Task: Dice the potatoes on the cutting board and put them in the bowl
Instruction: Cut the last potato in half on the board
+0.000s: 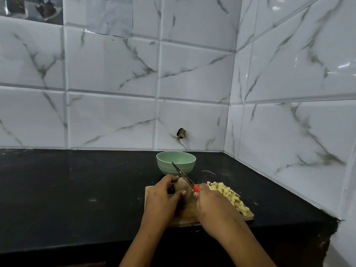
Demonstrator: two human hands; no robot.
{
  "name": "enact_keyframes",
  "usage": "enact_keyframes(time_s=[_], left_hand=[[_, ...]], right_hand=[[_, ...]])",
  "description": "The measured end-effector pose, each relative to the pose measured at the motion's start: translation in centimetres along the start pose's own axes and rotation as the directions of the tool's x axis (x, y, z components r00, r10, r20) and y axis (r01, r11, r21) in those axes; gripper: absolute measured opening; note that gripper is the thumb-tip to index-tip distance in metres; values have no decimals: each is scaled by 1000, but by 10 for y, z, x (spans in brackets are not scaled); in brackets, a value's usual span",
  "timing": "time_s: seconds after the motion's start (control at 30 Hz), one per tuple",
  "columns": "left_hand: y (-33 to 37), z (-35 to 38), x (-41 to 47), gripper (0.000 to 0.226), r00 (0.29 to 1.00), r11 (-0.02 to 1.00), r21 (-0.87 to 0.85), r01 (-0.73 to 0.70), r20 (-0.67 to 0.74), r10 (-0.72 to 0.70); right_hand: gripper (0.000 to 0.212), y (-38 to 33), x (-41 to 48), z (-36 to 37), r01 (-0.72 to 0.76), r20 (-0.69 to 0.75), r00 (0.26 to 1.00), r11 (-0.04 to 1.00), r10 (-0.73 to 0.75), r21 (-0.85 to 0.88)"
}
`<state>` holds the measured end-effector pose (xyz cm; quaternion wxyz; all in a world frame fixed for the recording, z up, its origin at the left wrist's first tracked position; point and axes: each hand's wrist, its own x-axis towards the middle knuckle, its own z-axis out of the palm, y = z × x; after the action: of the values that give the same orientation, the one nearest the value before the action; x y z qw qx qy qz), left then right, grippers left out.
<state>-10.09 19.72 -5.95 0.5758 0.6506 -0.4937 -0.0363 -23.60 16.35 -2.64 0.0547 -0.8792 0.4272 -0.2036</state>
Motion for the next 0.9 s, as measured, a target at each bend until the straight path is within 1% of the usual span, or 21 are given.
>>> enact_keyframes(time_s=[0.13, 0.33, 0.43, 0.53, 0.63, 0.8, 0.9], left_hand=[[-1, 3, 5, 33, 1000, 997, 71, -8, -19, 10], [4, 6, 11, 39, 999, 977, 211, -44, -12, 48], [8, 7, 13, 39, 999, 956, 289, -50, 10, 49], [12, 14, 11, 42, 995, 935, 342, -93, 65, 76], [15, 21, 5, 45, 993, 909, 399, -121, 64, 104], [12, 17, 6, 45, 993, 905, 409, -114, 23, 114], [11, 17, 4, 44, 992, 916, 382, -121, 11, 127]], right_hand=[[27, 2, 6, 2, -26, 59, 998, 997, 22, 73], [26, 11, 17, 0, -73, 141, 989, 983, 50, 166], [22, 16, 23, 2, -82, 164, 985, 986, 57, 147], [13, 19, 30, 7, -89, 226, 972, 987, 57, 137], [17, 22, 34, 2, -49, 273, 962, 986, 3, 159], [27, 19, 36, -5, -12, 307, 951, 989, -34, 147], [26, 19, 35, -3, -17, 304, 952, 989, -28, 144]])
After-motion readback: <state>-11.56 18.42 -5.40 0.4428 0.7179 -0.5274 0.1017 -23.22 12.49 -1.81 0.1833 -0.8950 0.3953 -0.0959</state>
